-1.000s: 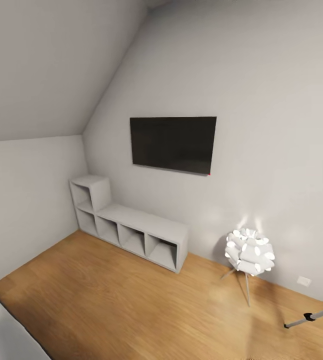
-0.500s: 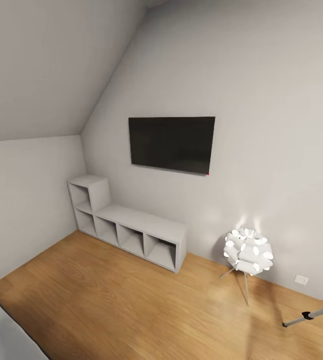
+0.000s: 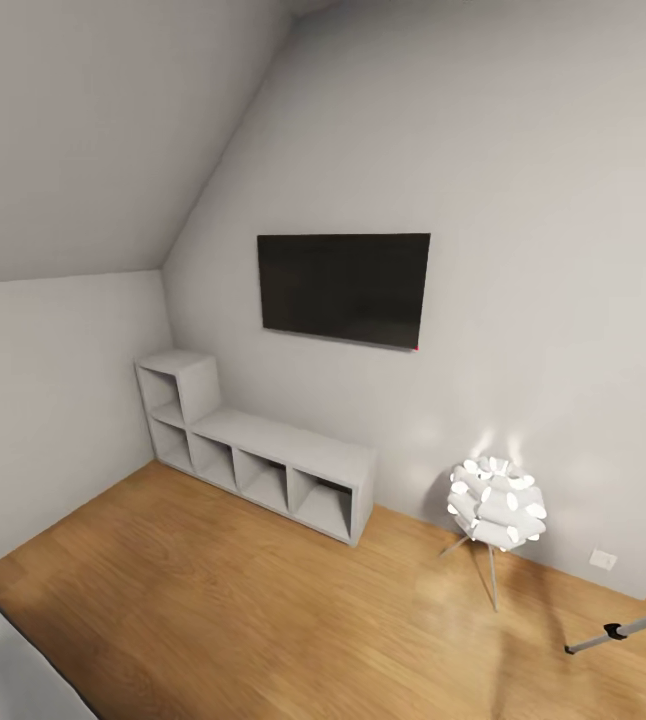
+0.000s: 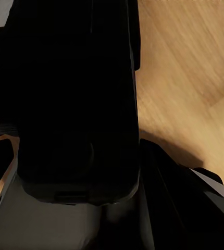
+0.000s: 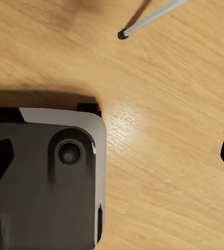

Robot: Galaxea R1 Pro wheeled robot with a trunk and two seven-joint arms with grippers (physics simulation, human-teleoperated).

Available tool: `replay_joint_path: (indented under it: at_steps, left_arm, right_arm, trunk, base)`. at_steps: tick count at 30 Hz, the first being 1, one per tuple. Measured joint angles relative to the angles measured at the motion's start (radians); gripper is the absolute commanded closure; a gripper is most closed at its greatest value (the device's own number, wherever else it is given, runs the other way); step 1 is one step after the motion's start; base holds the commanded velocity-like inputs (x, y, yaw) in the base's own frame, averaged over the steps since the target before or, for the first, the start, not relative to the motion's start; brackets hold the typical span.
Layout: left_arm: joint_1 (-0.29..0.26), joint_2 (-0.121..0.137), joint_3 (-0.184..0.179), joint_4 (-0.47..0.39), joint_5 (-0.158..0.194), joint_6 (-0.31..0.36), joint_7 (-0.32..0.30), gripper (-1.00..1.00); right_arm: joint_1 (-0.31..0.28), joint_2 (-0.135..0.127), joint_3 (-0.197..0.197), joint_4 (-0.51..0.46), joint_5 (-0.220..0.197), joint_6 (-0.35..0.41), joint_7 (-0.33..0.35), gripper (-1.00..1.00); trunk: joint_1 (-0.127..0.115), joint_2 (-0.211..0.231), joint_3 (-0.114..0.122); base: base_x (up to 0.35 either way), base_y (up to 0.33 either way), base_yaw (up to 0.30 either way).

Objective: Attach the digital camera to the camera tripod in the bedroom.

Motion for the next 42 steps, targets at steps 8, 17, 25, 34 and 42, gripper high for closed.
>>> replay_joint_path:
  at_steps: [8, 17, 25, 34, 42]
  left_arm:
    - [0.0, 0.0, 0.0, 0.0, 0.0, 0.0, 0.0, 1.0]
    - [0.0, 0.0, 0.0, 0.0, 0.0, 0.0, 0.0, 1.0]
    - [-0.001, -0.001, 0.0, 0.0, 0.0, 0.0, 0.0, 1.0]
    - [0.0, -0.002, 0.0, 0.0, 0.0, 0.0, 0.0, 1.0]
    - [0.0, -0.001, 0.0, 0.0, -0.001, 0.0, -0.001, 1.0]
  right_arm:
    - [0.0, 0.0, 0.0, 0.0, 0.0, -0.001, -0.001, -1.0]
    - [0.0, 0.002, 0.0, 0.0, -0.001, 0.0, -0.001, -1.0]
    - [0.0, 0.002, 0.0, 0.0, -0.002, 0.001, -0.001, -1.0]
    - [0.0, 0.002, -0.001, 0.0, -0.002, 0.001, -0.001, -1.0]
    - [0.0, 0.002, -0.001, 0.0, -0.002, 0.001, -0.001, -1.0]
  trunk:
    - [0.0, 0.0, 0.0]
    - [0.0, 0.0, 0.0]
    - [0.0, 0.0, 0.0]
    - [0.0, 0.0, 0.0]
    - [0.0, 0.0, 0.0]
  base:
    - [0.0, 0.0, 0.0]
    - [0.0, 0.0, -0.067]
    - [0.0, 0.0, -0.226]
    - [0.0, 0.0, -0.256]
    - [0.0, 0.0, -0.258]
